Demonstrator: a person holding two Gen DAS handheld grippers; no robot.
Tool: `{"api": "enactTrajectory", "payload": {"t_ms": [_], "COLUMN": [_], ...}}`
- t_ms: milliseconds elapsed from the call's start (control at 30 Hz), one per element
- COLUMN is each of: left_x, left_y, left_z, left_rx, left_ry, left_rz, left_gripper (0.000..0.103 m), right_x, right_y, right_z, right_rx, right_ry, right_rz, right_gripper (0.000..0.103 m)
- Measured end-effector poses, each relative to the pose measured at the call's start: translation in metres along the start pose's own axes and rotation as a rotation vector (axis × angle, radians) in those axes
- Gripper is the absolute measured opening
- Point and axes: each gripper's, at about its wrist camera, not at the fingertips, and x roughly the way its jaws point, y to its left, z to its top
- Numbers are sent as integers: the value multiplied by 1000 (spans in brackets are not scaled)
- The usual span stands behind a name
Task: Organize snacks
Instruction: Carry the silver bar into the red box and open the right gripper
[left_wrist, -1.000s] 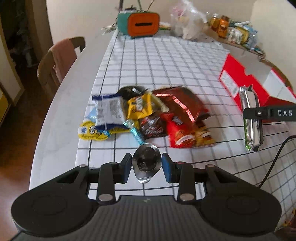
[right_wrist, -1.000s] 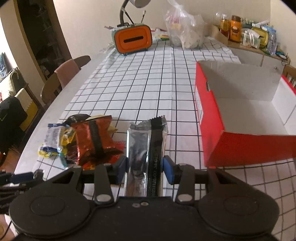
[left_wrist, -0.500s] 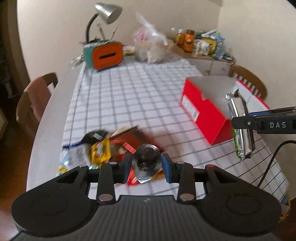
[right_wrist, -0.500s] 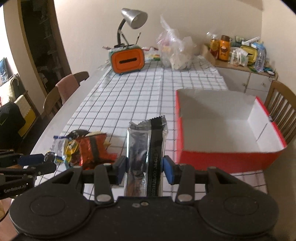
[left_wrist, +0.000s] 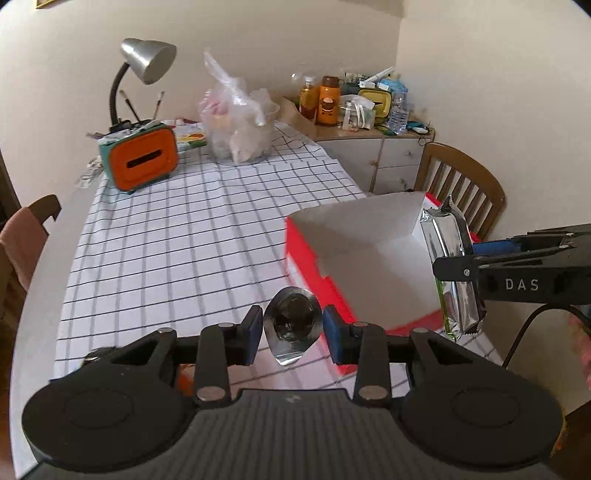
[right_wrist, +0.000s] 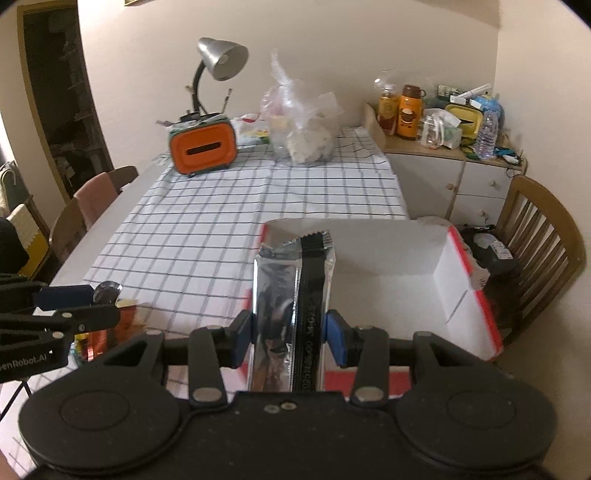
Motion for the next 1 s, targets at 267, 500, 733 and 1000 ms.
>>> {"api": "enactTrajectory", "payload": {"t_ms": [267, 500, 733, 1000], "left_x": [54, 101, 148, 187], "left_y": [-43, -78, -104, -117], "left_z": [29, 47, 47, 43], "left_rx": [-16, -1, 39, 105], "left_ry": [57, 111, 181, 275], "left_rz": [24, 41, 79, 118], "left_gripper": [35, 35, 35, 35], "right_x": [31, 68, 114, 161], "right_y": [-64, -106, -128, -131], "right_z": [18, 30, 32, 19], "right_rx": [5, -6, -38, -83], "right_ry": [32, 82, 160, 297], "right_rz": [-1, 1, 8, 31], "right_gripper": [42, 42, 42, 42]}}
